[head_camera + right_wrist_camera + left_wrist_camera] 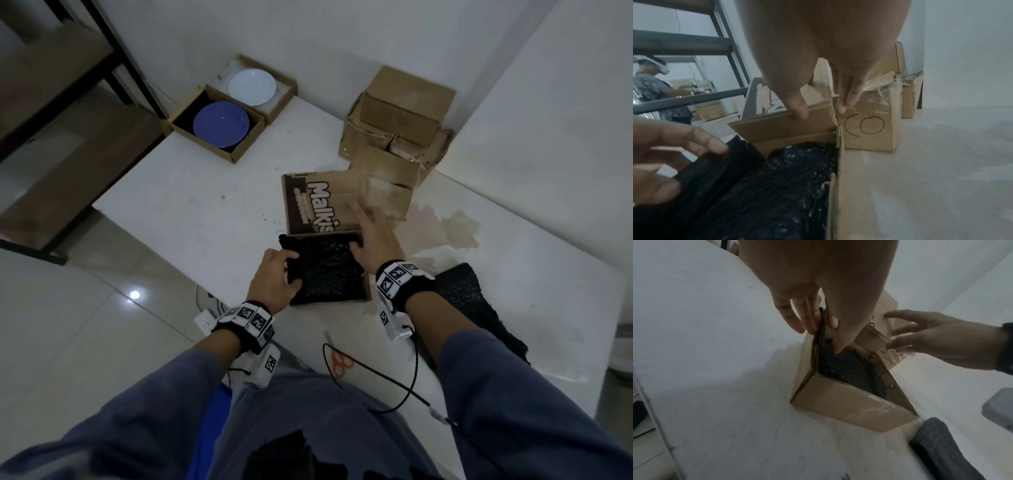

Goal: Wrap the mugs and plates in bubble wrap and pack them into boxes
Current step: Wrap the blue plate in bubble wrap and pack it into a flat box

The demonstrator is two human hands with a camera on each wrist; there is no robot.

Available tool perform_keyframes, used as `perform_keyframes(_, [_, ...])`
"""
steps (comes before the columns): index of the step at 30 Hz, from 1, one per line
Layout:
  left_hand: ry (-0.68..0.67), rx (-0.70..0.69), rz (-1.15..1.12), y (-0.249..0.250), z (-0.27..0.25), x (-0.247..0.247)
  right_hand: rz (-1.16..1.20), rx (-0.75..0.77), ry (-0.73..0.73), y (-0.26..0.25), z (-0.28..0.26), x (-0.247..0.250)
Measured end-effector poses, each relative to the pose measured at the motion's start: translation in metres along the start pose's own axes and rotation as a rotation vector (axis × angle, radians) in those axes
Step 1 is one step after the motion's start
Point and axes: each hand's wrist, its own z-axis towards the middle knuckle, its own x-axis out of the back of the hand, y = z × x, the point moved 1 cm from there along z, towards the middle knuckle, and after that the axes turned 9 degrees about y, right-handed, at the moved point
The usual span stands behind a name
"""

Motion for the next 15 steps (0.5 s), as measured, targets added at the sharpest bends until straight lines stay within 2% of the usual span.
perform_keyframes(3, [0.008, -0.095, 0.102, 0.004, 0.001, -0.005, -0.036, 0.000, -0.060, 0.002, 0.002, -0.007])
perform_keyframes(7, [-0.052, -0.267, 0.433, 0.013, 0.003, -0.011, -0.066, -0.041, 0.022, -0.002, 0.009, -0.010])
perform_keyframes(12, [0.068, -0.342, 0.691, 0.022, 0.004, -0.007, -0.105, -0.080, 0.028, -0.005, 0.020, -0.003])
perform_keyframes(15, [-0.002, -0.498, 0.778, 0.023, 0.008, -0.008, -0.101, -0.074, 0.016, -0.001, 0.022, -0.003])
